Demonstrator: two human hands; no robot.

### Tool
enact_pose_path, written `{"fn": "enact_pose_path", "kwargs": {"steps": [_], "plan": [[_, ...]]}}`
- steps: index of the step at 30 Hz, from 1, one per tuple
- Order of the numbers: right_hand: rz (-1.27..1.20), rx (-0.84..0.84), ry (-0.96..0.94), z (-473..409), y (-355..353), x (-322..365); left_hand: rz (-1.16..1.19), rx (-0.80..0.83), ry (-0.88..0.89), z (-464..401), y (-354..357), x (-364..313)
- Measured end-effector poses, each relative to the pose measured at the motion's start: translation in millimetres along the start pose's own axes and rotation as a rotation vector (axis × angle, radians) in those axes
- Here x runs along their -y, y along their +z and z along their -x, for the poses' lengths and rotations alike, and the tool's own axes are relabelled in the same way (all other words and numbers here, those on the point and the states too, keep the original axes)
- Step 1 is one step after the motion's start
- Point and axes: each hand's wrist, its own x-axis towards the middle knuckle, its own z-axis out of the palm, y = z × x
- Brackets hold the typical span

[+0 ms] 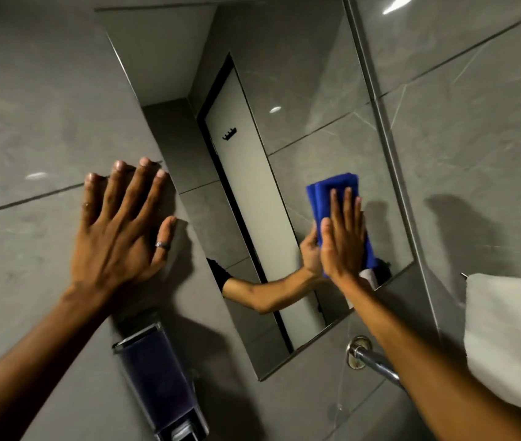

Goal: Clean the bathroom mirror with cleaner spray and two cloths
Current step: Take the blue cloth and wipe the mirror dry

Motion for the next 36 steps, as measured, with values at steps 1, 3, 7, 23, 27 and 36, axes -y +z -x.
{"fn": "enact_pose_path", "kwargs": {"steps": [1,3,7,23,27,36], "plan": [[0.020,0.003,-0.025,6,3,21,0.007,0.006,-0.008,-1,-1,-1],[0.043,0.008,-0.072,22,8,64,0.026,0.026,-0.034,-1,-4,-2],[0.050,0.062,-0.254,76,17,137,0.025,0.073,-0.049,-1,-11,0],[0.036,0.054,-0.168,-59,-8,77,0.002,0.004,-0.144,-61,-22,32],[-0.003,0.048,-0.031,-141,-26,17,-0.041,-0.050,-0.132,-62,-15,34],[0.025,-0.039,0.112,-177,-30,0,-0.076,-0.104,-0.133,-63,-9,32]]}}
